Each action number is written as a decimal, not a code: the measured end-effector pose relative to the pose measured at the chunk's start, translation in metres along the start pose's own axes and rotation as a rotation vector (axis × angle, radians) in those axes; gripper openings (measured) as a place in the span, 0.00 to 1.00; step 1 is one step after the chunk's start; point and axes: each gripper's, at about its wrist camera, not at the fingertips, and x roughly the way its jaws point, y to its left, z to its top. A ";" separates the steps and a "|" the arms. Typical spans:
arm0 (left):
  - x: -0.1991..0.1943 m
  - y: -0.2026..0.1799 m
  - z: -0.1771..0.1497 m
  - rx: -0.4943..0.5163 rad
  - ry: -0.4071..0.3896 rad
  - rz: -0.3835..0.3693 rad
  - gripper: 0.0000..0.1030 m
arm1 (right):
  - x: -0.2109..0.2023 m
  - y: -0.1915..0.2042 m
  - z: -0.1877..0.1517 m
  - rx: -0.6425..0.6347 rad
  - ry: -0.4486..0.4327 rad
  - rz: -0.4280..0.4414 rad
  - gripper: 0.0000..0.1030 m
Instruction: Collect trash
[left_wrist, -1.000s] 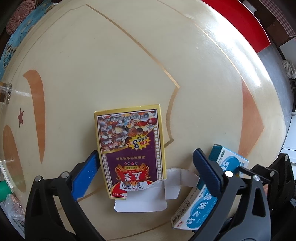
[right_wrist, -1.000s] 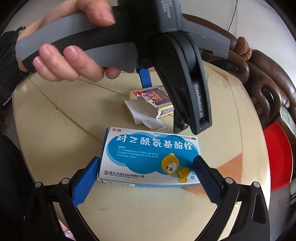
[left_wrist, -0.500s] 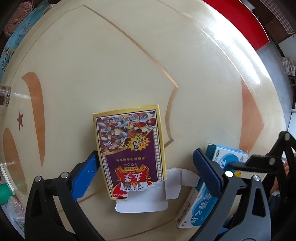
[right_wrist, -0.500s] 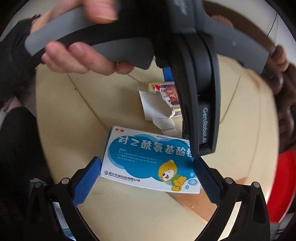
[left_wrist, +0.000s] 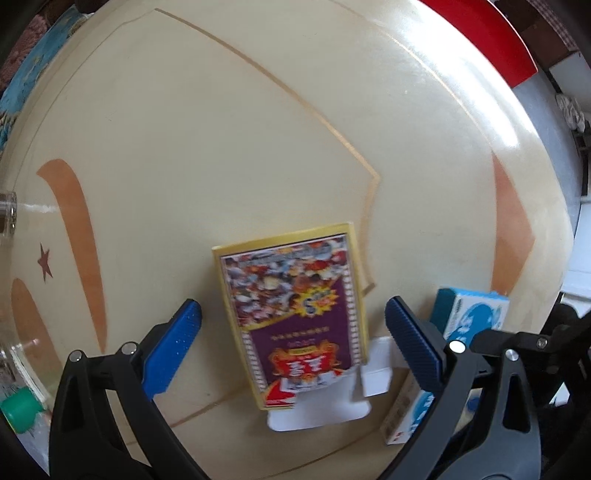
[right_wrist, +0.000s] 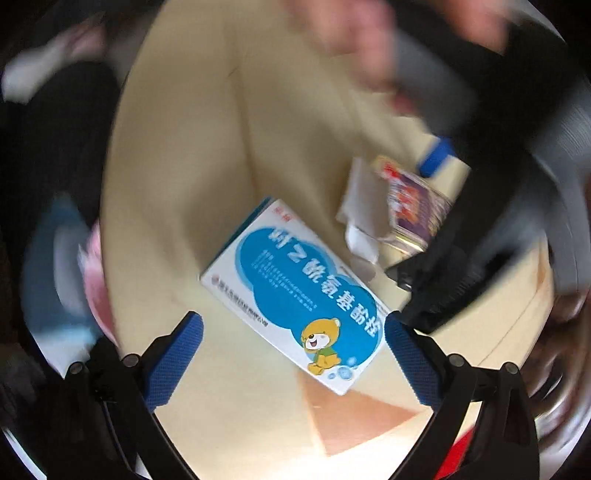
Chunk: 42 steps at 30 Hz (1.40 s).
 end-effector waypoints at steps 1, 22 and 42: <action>0.001 0.002 0.000 0.002 0.000 0.000 0.94 | 0.003 0.004 0.000 -0.035 0.008 -0.024 0.93; 0.009 0.007 0.016 0.094 0.056 0.013 0.95 | 0.038 -0.072 0.004 0.044 0.020 0.291 0.94; -0.001 -0.007 -0.006 0.050 0.021 0.040 0.84 | 0.018 -0.067 -0.049 0.711 -0.023 0.174 0.67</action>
